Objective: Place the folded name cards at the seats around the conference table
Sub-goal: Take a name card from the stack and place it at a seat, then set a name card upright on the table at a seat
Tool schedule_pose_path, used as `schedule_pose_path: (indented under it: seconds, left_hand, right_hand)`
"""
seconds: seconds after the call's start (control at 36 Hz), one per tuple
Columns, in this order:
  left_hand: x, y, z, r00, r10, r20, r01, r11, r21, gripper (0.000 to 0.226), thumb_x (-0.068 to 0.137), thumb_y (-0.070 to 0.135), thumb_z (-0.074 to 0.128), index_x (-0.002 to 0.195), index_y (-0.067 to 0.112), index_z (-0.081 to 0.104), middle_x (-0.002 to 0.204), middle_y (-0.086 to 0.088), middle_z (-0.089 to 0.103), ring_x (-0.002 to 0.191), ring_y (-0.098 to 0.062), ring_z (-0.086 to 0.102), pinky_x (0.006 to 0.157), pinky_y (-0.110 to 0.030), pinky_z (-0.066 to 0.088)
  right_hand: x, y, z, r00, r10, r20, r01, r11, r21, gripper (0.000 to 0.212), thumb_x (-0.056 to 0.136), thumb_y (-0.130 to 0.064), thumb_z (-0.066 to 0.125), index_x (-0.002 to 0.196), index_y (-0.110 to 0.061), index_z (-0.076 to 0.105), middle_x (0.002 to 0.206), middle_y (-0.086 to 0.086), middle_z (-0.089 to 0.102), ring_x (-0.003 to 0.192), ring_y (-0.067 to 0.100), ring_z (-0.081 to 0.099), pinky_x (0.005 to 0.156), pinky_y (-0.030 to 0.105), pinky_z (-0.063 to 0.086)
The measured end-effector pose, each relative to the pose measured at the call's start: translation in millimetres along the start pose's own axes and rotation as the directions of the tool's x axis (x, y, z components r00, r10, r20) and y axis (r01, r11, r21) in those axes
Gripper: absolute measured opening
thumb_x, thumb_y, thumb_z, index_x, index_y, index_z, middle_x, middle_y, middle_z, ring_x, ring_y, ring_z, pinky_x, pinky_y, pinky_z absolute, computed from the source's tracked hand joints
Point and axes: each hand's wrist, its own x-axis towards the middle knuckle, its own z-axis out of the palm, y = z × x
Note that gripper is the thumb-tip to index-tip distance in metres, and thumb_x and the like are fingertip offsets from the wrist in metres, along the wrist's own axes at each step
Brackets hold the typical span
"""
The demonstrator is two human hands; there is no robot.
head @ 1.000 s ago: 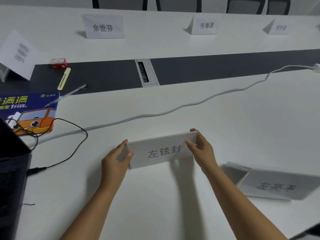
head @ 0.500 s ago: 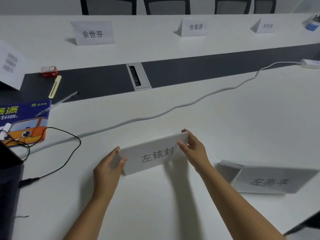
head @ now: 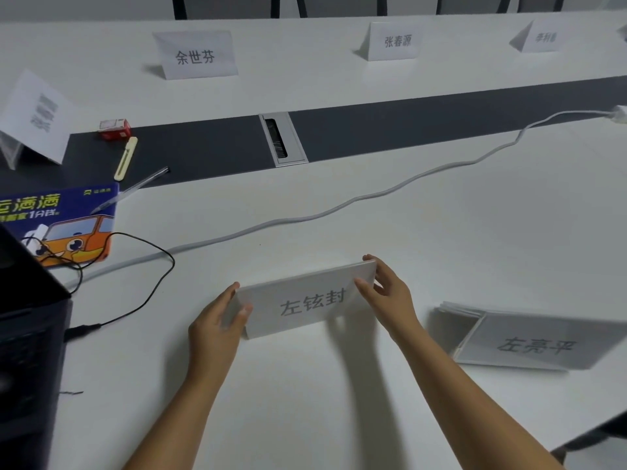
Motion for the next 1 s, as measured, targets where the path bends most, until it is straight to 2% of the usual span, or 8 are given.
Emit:
schedule_pose_path:
  seconds: [0.36,0.53,0.64,0.72,0.81,0.89,0.94,1.0]
  left_hand:
    - [-5.5,5.0,-0.1,1.000,-0.007,0.006,0.007,0.999,0.035,0.058,0.079,0.005,0.062,0.132,0.013,0.041,0.138,-0.006,0.046,0.124,-0.021,0.045,0.104,-0.034,0.034]
    - [-46.9,20.2,13.3,0.938,0.254,-0.234,-0.217,0.961,0.173,0.065,0.077,0.035,0.062,0.129,0.005,0.038,0.134,-0.023,0.041,0.118,-0.039,0.047,0.101,-0.042,0.036]
    - [-88.0,28.1,49.7,0.866,0.496,-0.069,-0.484,0.864,0.136,0.058,0.082,0.056,0.043,0.115,0.009,0.048,0.119,-0.009,0.051,0.118,0.001,0.045,0.098,-0.006,0.031]
    - [-107.3,28.0,82.9,0.835,0.526,0.163,-0.537,0.843,0.032,0.046,0.079,0.064,0.038,0.116,0.037,0.046,0.124,0.026,0.046,0.113,0.023,0.035,0.092,0.002,0.029]
    - [-120.5,35.6,120.7,0.849,0.442,0.289,-0.464,0.886,0.007,0.044,0.071,0.068,0.043,0.113,0.069,0.031,0.121,0.055,0.029,0.107,0.030,0.034,0.087,0.008,0.026]
    - [-135.9,50.6,159.1,0.878,0.302,0.372,-0.320,0.947,-0.014,0.056,0.056,0.060,0.047,0.098,0.084,0.018,0.109,0.067,0.019,0.108,0.019,0.038,0.084,0.010,0.026]
    - [-140.5,62.5,182.6,0.872,0.290,0.395,-0.304,0.952,-0.030,0.053,0.056,0.066,0.048,0.100,0.081,0.022,0.110,0.064,0.026,0.111,0.017,0.039,0.087,0.007,0.028]
    - [-143.1,73.0,204.7,0.883,0.275,0.380,-0.282,0.959,-0.039,0.054,0.066,0.058,0.055,0.118,0.054,0.043,0.131,0.035,0.035,0.118,0.003,0.045,0.093,-0.003,0.032]
  right_hand:
    - [-3.3,-6.0,-2.0,0.999,-0.035,0.005,0.035,0.995,-0.094,0.056,0.084,-0.015,0.057,0.135,-0.019,0.036,0.141,-0.001,0.042,0.128,0.016,0.042,0.104,0.027,0.035]
    - [-44.5,-16.7,-35.8,0.949,-0.264,-0.174,0.241,0.960,-0.140,0.047,0.084,-0.021,0.056,0.123,-0.039,0.038,0.130,-0.020,0.043,0.117,0.000,0.046,0.099,0.019,0.038]
    - [-84.8,-8.6,-87.4,0.852,-0.438,-0.287,0.346,0.882,-0.319,0.038,0.078,-0.035,0.045,0.115,-0.037,0.049,0.118,-0.045,0.047,0.113,-0.017,0.043,0.093,0.003,0.034]
    - [-102.7,0.6,-128.3,0.789,-0.475,-0.390,0.317,0.858,-0.404,0.036,0.079,-0.032,0.045,0.114,-0.028,0.050,0.119,-0.019,0.057,0.114,-0.019,0.041,0.093,0.000,0.031]
    - [-108.4,9.5,-167.6,0.748,-0.412,-0.520,0.205,0.889,-0.409,0.047,0.077,-0.046,0.046,0.114,-0.019,0.055,0.116,0.006,0.057,0.114,-0.004,0.045,0.095,0.003,0.030]
    - [-101.5,22.6,-207.4,0.784,-0.210,-0.584,0.012,0.946,-0.325,0.067,0.073,-0.048,0.051,0.127,-0.010,0.045,0.135,0.011,0.046,0.127,0.019,0.038,0.104,0.029,0.032]
    - [-89.7,29.2,-232.9,0.832,-0.070,-0.550,-0.089,0.962,-0.257,0.068,0.079,-0.034,0.062,0.136,-0.012,0.032,0.145,0.008,0.034,0.135,0.021,0.028,0.108,0.041,0.031]
    - [-75.2,35.3,-253.6,0.876,0.023,-0.481,-0.126,0.975,-0.183,0.070,0.080,-0.024,0.064,0.139,-0.014,0.027,0.148,0.006,0.031,0.136,0.021,0.028,0.110,0.038,0.028]
